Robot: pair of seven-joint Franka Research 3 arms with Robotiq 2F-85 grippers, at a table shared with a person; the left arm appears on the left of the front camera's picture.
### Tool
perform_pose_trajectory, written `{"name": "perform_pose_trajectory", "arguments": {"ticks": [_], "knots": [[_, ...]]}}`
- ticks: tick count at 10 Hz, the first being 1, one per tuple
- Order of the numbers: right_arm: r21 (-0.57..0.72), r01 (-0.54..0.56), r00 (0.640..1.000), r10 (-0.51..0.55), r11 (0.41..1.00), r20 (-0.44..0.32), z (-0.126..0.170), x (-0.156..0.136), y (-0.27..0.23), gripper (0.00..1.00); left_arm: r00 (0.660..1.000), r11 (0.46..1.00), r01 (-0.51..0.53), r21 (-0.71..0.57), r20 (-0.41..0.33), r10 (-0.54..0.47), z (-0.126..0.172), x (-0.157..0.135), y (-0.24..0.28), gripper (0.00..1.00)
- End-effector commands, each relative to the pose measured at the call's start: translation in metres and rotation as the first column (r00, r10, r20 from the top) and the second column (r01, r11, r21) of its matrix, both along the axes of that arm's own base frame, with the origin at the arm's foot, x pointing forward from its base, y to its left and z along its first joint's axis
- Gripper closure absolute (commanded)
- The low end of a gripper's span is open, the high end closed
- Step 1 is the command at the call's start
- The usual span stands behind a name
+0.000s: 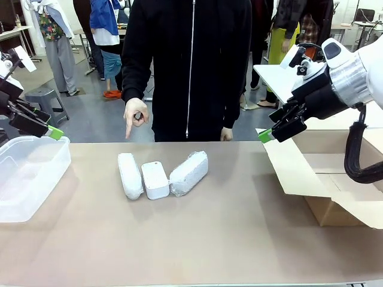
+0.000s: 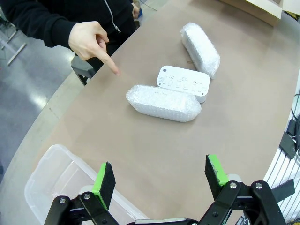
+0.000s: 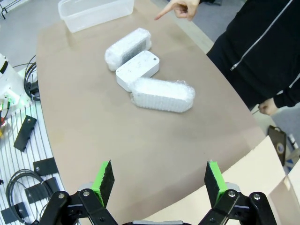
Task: Separate and place wrapped and unwrapped clocks.
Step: Pick up the Digital clock indicated by the person.
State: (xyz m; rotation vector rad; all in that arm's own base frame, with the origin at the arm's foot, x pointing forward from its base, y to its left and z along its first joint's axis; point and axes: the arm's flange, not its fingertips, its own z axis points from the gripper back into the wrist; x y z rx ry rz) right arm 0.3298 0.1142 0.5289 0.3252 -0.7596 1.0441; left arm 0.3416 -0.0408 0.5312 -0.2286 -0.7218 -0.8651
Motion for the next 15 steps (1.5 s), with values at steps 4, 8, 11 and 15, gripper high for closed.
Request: {"name": "perform_pose_trajectory", "arguments": {"ticks": [4,8,11,15], "knots": [[0.017,-0.011,1.000,0.011,1.000,-0.007,0.000,0.000,0.000,0.00,1.000,1.000,-0.003,-0.006,-0.003,0.003,0.000,0.001,0.001,0.00],[-0.025,0.134,0.975,-0.136,0.991,-0.177,0.019,0.044,0.112,0.00,1.000,1.000,-0.003,-0.006,-0.003,0.003,0.000,0.001,0.001,0.00],[-0.043,0.307,0.914,-0.307,0.951,-0.267,0.002,0.074,0.220,0.00,1.000,1.000,-0.003,-0.006,-0.003,0.003,0.000,0.001,0.001,0.00],[-0.028,0.397,0.826,-0.371,0.917,-0.424,-0.060,0.097,0.297,0.00,1.000,1.000,-0.003,-0.006,-0.003,0.003,0.000,0.001,0.001,0.00]]}}
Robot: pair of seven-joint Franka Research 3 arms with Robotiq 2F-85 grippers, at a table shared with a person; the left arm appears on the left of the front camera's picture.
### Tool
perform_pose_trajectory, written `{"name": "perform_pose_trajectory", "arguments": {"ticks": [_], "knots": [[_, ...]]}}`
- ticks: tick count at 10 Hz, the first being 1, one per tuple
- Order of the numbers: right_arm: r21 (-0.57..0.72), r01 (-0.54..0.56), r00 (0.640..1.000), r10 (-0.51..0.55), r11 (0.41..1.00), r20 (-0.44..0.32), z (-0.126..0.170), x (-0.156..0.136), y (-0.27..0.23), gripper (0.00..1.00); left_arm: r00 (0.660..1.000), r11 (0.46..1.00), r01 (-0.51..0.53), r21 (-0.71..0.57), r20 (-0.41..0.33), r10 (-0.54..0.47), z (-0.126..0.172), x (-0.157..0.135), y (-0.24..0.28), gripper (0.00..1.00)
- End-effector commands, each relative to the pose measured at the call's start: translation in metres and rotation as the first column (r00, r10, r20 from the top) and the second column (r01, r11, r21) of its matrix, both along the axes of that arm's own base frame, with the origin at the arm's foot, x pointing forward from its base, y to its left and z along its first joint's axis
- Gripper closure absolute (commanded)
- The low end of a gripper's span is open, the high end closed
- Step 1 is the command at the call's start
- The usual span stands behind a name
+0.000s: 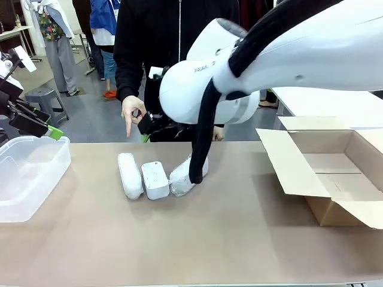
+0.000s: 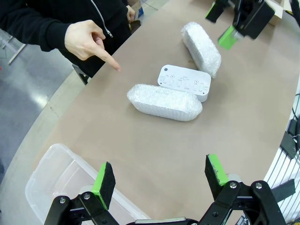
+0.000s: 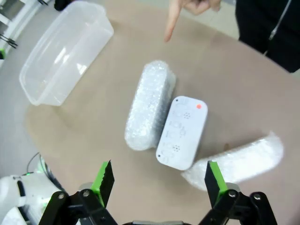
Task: Separate and place wrapped and unwrapped clocks.
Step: Pick up the Digital clock indicated by the person.
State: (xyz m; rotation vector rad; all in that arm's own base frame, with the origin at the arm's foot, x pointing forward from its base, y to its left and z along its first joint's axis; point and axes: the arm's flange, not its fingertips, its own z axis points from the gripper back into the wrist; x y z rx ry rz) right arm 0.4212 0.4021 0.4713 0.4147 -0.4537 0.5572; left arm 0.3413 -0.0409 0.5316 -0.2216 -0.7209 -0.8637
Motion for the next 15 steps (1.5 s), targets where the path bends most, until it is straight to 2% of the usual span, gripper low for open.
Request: {"name": "perform_pose_trajectory", "arguments": {"ticks": [1,2,3,5,6,7,9,11,12,15], "knots": [[0.006,0.033,0.999,-0.033,0.999,0.005,-0.005,0.006,0.004,0.00,1.000,1.000,0.001,-0.011,-0.004,-0.001,-0.001,0.001,0.001,0.00],[0.083,0.049,0.992,-0.058,0.995,0.109,0.012,0.001,-0.019,0.00,1.000,1.000,0.001,-0.011,-0.004,-0.001,-0.001,0.001,0.001,0.00],[0.005,0.011,1.000,-0.011,1.000,-0.017,-0.010,0.003,0.005,0.00,1.000,1.000,0.001,-0.011,-0.004,-0.001,-0.001,0.001,0.001,0.00],[0.005,0.011,1.000,-0.011,1.000,-0.017,-0.010,0.003,0.005,0.00,1.000,1.000,0.001,-0.011,-0.004,-0.001,-0.001,0.001,0.001,0.00],[0.025,0.026,1.000,-0.026,0.999,0.012,-0.005,0.005,0.002,0.00,1.000,1.000,0.001,-0.011,-0.004,-0.001,-0.001,0.001,0.001,0.00],[-0.014,0.102,0.994,-0.102,0.995,-0.040,-0.004,0.011,0.038,0.00,1.000,1.000,0.001,-0.011,-0.004,-0.001,-0.001,0.001,0.001,0.00],[-0.076,0.193,0.977,-0.198,0.978,-0.074,-0.006,0.017,0.083,0.00,1.000,1.000,0.001,-0.011,-0.004,-0.001,-0.001,0.001,0.001,0.00],[-0.122,0.259,0.958,-0.271,0.958,-0.095,-0.020,0.024,0.110,0.00,1.000,1.000,0.001,-0.011,-0.004,-0.001,-0.001,0.001,0.001,0.00],[-0.141,0.265,0.952,-0.283,0.954,-0.121,-0.030,0.030,0.125,0.00,1.000,1.000,0.001,-0.011,-0.004,-0.001,-0.001,0.001,0.001,0.00],[-0.243,0.242,0.952,-0.278,0.939,-0.125,-0.055,0.039,0.150,0.00,1.000,1.000,0.001,-0.011,-0.004,-0.001,-0.001,0.001,0.001,0.00]]}}
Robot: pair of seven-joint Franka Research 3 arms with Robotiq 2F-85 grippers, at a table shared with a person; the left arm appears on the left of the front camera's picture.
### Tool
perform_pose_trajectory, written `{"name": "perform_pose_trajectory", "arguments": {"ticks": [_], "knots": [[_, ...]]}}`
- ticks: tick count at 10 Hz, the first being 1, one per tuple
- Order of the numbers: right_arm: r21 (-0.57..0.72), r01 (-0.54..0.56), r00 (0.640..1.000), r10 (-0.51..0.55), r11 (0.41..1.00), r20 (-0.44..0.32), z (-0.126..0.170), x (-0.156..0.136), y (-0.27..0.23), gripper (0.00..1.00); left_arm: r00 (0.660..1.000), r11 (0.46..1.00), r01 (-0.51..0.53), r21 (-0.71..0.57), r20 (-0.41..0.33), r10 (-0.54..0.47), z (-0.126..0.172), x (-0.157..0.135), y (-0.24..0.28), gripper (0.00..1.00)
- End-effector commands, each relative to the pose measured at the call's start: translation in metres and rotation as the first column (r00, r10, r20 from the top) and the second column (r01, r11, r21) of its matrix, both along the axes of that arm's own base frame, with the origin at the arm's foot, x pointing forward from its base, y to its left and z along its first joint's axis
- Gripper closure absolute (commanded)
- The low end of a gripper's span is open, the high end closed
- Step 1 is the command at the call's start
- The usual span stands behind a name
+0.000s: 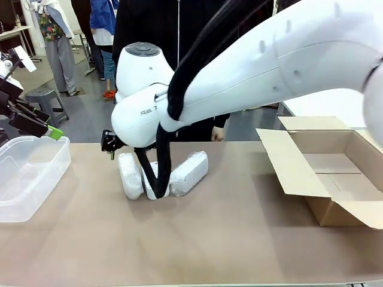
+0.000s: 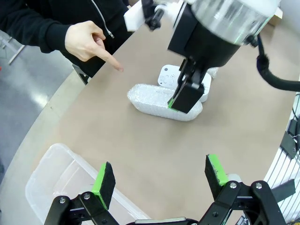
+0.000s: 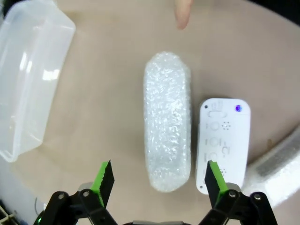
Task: Separate and place wrapped and unwrapped clocks.
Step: Pick up the Digital clock indicated by the person.
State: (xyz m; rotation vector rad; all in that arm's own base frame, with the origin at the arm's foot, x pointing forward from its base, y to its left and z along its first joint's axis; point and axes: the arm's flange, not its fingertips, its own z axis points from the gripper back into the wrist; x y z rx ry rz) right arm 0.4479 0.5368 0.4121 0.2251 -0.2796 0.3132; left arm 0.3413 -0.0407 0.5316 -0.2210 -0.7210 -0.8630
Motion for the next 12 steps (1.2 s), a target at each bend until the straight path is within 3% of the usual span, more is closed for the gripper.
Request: {"name": "perform_pose_trajectory", "arguments": {"ticks": [1,7,12], "knots": [[-0.087,0.020,1.000,-0.020,0.996,-0.001,-0.003,0.018,0.017,0.00,1.000,1.000,0.002,-0.011,-0.004,-0.002,-0.001,0.001,0.001,0.00],[-0.162,-0.024,0.996,0.011,0.987,-0.085,-0.036,0.039,0.027,0.00,1.000,1.000,0.002,-0.011,-0.004,-0.002,-0.001,0.001,0.001,0.00],[-0.192,-0.041,0.995,0.022,0.980,-0.100,-0.056,0.041,0.042,0.00,1.000,1.000,0.002,-0.011,-0.004,-0.002,-0.001,0.001,0.001,0.00]]}}
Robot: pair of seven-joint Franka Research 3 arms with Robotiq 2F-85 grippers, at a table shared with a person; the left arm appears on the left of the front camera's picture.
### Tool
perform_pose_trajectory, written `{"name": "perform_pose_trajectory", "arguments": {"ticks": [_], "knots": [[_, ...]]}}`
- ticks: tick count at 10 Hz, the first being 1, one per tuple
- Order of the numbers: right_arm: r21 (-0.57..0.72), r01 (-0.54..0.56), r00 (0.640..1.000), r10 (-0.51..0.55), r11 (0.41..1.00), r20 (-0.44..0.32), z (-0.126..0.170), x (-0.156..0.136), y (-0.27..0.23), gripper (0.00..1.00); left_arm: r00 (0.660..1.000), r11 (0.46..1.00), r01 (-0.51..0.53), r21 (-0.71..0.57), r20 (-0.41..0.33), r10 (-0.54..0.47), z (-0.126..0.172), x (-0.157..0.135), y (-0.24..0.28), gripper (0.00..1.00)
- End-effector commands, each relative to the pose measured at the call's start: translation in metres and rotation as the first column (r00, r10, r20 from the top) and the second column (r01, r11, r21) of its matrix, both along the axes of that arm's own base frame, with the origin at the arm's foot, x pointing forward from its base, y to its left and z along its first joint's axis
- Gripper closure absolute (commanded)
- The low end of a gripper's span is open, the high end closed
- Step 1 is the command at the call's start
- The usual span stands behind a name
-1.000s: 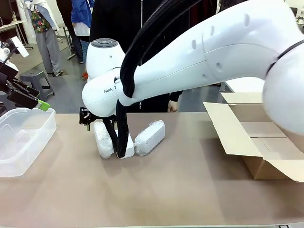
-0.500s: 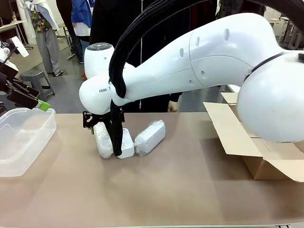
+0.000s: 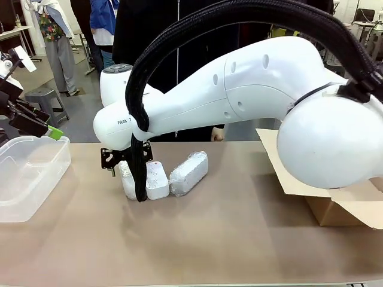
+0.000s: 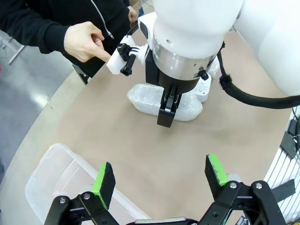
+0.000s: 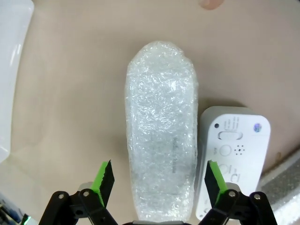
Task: Separate and place wrapped and unwrapped clocks.
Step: Pick up the Digital clock indicated by the person.
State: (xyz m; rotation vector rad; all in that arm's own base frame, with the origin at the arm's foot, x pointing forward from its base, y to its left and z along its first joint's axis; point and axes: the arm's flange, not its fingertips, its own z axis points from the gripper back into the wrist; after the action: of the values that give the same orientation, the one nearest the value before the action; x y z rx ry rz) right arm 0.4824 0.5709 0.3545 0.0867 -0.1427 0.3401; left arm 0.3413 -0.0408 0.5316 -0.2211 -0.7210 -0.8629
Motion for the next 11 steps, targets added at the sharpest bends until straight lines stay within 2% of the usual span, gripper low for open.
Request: {"name": "perform_pose_trajectory", "arguments": {"ticks": [1,3,4,5,6,7,8,9,10,11], "knots": [[-0.026,-0.011,1.000,0.011,1.000,0.018,-0.0017,0.0071,0.0091,0.00,1.000,1.000,0.002,-0.011,-0.004,-0.002,-0.0008,0.0009,0.0006,0.00],[-0.050,-0.023,1.000,0.023,0.998,-0.012,-0.0025,0.0061,0.0103,0.00,1.000,1.000,0.002,-0.011,-0.004,-0.002,-0.0008,0.0009,0.0006,0.00],[-0.051,-0.018,1.000,0.018,0.999,0.000,-0.0024,0.0066,0.0101,0.00,1.000,1.000,0.002,-0.011,-0.004,-0.002,-0.0008,0.0009,0.0006,0.00],[-0.038,-0.030,1.000,0.030,0.999,-0.008,-0.0026,0.0059,0.0101,0.17,1.000,1.000,0.002,-0.011,-0.004,-0.002,-0.0008,0.0009,0.0006,0.00],[-0.041,-0.027,1.000,0.027,0.999,-0.007,-0.0026,0.0064,0.0104,0.18,1.000,1.000,0.002,-0.011,-0.004,-0.002,-0.0008,0.0009,0.0006,0.00],[-0.040,-0.026,1.000,0.026,0.999,-0.003,-0.0016,0.0068,0.0108,0.35,1.000,1.000,0.002,-0.011,-0.004,-0.002,-0.0008,0.0009,0.0006,0.00],[-0.043,-0.029,1.000,0.029,0.999,0.002,-0.0008,0.0070,0.0121,0.23,1.000,1.000,0.002,-0.011,-0.004,-0.002,-0.0008,0.0009,0.0006,0.00],[-0.053,-0.026,1.000,0.026,0.998,0.009,-0.0007,0.0075,0.0125,0.54,1.000,1.000,0.002,-0.011,-0.004,-0.002,-0.0008,0.0009,0.0006,0.00],[-0.057,-0.026,1.000,0.026,0.998,0.003,-0.0006,0.0079,0.0118,0.42,1.000,1.000,0.002,-0.011,-0.004,-0.002,-0.0008,0.0009,0.0006,0.00],[-0.056,-0.023,1.000,0.023,0.998,-0.002,-0.0009,0.0085,0.0111,0.72,1.000,1.000,0.002,-0.011,-0.004,-0.002,-0.0008,0.0009,0.0006,0.00]]}}
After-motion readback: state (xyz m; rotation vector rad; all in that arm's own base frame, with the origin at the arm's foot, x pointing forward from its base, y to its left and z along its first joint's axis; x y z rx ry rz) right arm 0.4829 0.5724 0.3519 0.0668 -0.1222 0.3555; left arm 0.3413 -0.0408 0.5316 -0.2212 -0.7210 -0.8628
